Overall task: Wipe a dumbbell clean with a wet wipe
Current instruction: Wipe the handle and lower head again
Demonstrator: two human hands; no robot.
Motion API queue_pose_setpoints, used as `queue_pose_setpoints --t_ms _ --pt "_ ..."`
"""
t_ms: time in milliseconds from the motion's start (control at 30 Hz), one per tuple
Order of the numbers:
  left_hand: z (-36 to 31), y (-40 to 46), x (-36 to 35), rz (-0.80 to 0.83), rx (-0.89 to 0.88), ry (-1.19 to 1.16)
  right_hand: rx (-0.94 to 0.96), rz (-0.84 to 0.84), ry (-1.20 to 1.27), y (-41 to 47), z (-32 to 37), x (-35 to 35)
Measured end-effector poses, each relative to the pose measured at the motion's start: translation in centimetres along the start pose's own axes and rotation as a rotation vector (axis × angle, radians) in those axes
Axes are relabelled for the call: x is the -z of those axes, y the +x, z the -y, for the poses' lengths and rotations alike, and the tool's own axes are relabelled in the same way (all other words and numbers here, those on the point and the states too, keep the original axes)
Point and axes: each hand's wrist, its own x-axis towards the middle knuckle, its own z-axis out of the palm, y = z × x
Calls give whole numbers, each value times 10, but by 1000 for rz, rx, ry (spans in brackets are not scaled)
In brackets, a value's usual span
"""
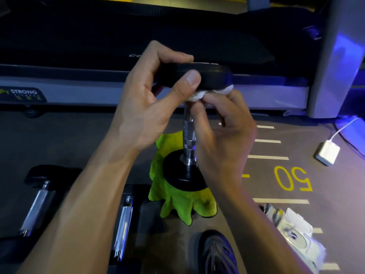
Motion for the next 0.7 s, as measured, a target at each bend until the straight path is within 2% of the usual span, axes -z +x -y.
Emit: queue_pose_setpoints --t_ms 100,267,433,500,633,700 --pt "-1 -2 2 -5 1 16 62 11 -55 1 -8 1" --pt "0 -2 3 -21 22 -1 92 151 -150 -14 -18 12" --pt "-1 -3 1 -23 40 -73 39 113 -117 5 -17 17" --pt "0 -3 3 -52 49 -98 -4 221 -116 -5 -20 20" --pt "4 -2 8 -121 105 -188 -161 572 -153 -33 -38 41" --pt "5 -4 10 -120 108 -165 -193 609 -183 -31 -42 50"
